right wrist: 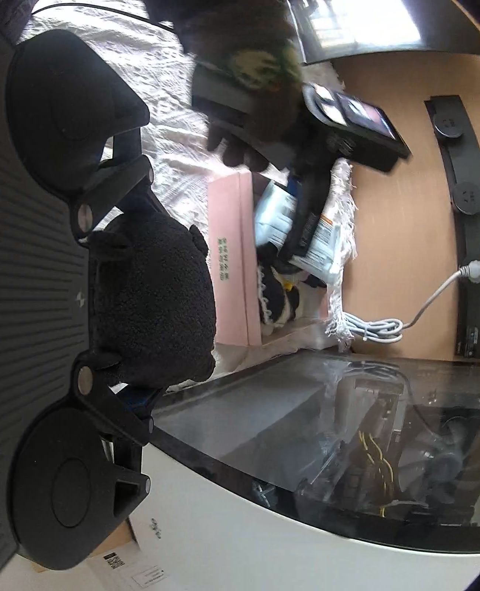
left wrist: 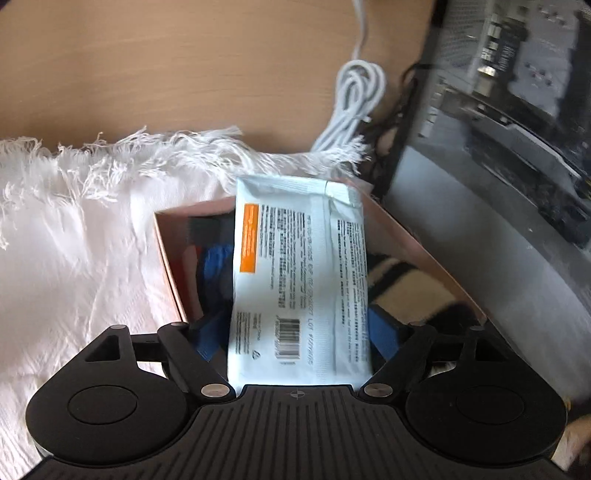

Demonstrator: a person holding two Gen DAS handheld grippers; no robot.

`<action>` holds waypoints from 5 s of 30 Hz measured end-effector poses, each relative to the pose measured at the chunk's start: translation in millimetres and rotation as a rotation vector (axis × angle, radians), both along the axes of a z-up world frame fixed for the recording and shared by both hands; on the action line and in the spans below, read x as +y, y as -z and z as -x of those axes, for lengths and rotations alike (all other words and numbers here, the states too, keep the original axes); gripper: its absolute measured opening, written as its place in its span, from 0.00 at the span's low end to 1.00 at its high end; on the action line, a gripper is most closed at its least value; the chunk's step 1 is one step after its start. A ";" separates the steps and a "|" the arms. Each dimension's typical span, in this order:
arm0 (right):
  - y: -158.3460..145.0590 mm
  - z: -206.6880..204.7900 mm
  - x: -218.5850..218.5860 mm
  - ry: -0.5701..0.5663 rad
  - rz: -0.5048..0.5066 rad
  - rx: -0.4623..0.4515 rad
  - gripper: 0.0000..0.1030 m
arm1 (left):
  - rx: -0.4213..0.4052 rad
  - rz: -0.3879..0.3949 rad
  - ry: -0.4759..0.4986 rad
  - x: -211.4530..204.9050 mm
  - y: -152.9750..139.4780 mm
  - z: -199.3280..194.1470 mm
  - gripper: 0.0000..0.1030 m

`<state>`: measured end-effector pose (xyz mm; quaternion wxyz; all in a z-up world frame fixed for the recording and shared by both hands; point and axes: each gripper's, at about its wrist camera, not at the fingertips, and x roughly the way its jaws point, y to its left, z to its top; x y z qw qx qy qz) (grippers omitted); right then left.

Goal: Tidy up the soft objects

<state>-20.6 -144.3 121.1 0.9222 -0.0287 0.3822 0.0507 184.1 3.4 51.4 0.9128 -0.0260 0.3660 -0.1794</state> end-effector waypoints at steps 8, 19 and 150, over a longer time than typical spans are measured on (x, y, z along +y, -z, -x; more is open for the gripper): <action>-43.0 -67.9 -0.1 -0.057 -0.085 -0.125 0.83 | -0.130 0.082 0.026 27.3 -41.6 45.4 0.73; -12.4 -237.2 27.3 -0.027 -0.207 -0.115 0.88 | -0.001 0.033 0.019 25.3 -9.6 34.2 0.43; 104.7 -35.0 4.7 -0.059 -0.017 -0.022 1.00 | -0.138 -0.154 -0.317 -19.0 57.6 193.6 0.23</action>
